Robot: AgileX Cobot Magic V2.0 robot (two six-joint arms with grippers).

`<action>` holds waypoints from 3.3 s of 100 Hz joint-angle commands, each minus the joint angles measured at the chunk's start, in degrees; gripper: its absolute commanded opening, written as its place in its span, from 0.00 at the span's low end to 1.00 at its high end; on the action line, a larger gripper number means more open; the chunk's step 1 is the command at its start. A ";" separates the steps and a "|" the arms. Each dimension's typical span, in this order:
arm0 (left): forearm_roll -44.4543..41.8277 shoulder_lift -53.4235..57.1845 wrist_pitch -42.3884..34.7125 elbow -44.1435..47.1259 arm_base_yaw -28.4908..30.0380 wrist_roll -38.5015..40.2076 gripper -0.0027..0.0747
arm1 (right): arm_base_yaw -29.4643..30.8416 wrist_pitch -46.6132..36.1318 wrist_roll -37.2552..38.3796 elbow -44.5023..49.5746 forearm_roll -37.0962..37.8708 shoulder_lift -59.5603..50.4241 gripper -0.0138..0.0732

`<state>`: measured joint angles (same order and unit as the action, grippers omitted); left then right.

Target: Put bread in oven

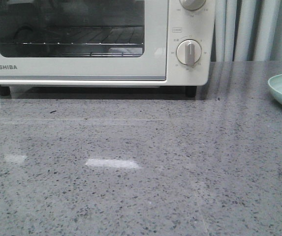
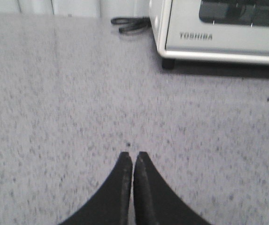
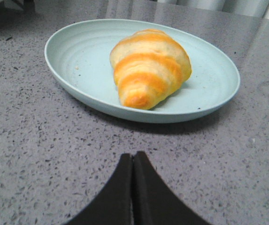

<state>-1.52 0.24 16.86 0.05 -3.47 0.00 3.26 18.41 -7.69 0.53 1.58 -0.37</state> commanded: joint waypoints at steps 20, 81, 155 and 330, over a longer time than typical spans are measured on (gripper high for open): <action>4.55 1.68 -28.28 1.31 0.18 0.00 0.01 | -0.03 -25.93 -0.34 0.73 0.19 -1.36 0.07; 4.95 1.68 -50.52 -1.36 0.18 0.00 0.01 | -0.26 -31.51 7.69 -8.93 0.19 -1.25 0.07; 10.67 -24.47 -1.85 -43.67 0.18 2.27 0.01 | -0.26 16.15 7.69 -57.09 -4.99 31.05 0.08; 32.15 -73.80 24.40 -68.94 -15.31 -26.39 0.01 | -3.26 31.93 6.12 -86.76 -4.99 53.32 0.08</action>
<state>29.77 -74.62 38.70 -69.87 -18.32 -26.37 -0.02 53.72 -1.13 -84.44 -3.28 53.05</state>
